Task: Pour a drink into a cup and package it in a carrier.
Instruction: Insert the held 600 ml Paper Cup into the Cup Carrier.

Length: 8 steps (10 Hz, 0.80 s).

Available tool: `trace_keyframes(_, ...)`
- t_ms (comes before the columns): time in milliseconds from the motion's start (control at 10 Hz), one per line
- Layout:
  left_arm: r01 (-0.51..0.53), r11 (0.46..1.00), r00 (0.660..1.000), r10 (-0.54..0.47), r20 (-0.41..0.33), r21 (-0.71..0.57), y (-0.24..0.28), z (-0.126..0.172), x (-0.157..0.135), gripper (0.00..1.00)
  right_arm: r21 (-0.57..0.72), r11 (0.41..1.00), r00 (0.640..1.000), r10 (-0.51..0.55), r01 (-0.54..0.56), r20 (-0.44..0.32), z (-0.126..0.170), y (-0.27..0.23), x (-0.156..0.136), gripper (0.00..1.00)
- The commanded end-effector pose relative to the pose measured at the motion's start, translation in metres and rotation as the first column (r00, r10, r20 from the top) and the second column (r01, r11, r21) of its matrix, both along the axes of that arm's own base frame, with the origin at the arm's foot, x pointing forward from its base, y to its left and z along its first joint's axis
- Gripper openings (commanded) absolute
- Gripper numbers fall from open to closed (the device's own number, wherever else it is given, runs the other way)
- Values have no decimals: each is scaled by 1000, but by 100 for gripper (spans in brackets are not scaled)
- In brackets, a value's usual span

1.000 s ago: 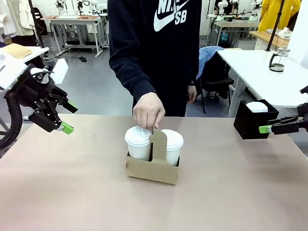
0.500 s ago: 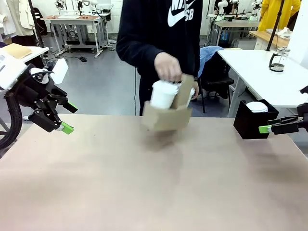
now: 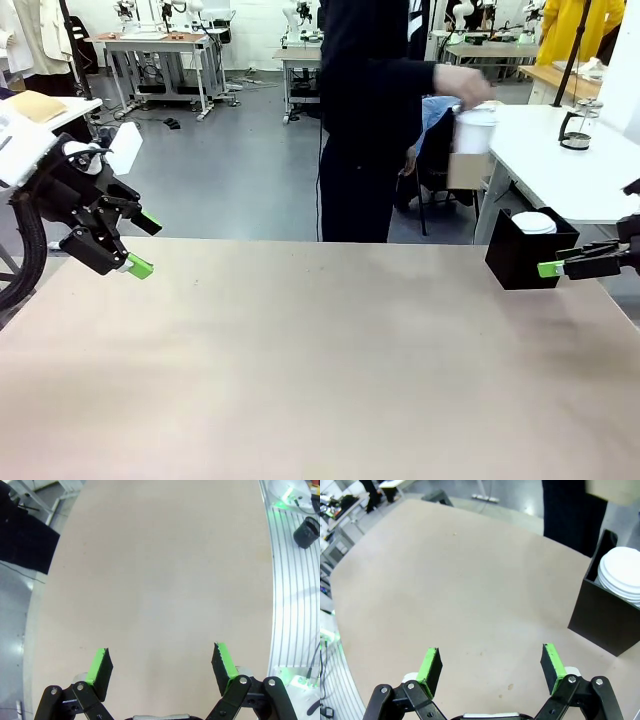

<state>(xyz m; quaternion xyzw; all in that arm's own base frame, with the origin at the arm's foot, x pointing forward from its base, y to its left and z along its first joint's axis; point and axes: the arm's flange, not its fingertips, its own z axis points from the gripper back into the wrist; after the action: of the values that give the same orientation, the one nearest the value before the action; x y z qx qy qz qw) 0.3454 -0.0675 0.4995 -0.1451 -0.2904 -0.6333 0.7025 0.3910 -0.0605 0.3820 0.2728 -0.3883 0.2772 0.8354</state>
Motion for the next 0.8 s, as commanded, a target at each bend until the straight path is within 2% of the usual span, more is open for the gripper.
trace_keyframes(0,21,1000,1000,-20,5,-21,0,0,1,100,8,1000,1000,5,-5,3,2,0,-1,100)
trace_keyframes(700,21,1000,1000,-20,5,-21,0,0,1,100,8,1000,1000,5,-5,3,2,0,-1,100)
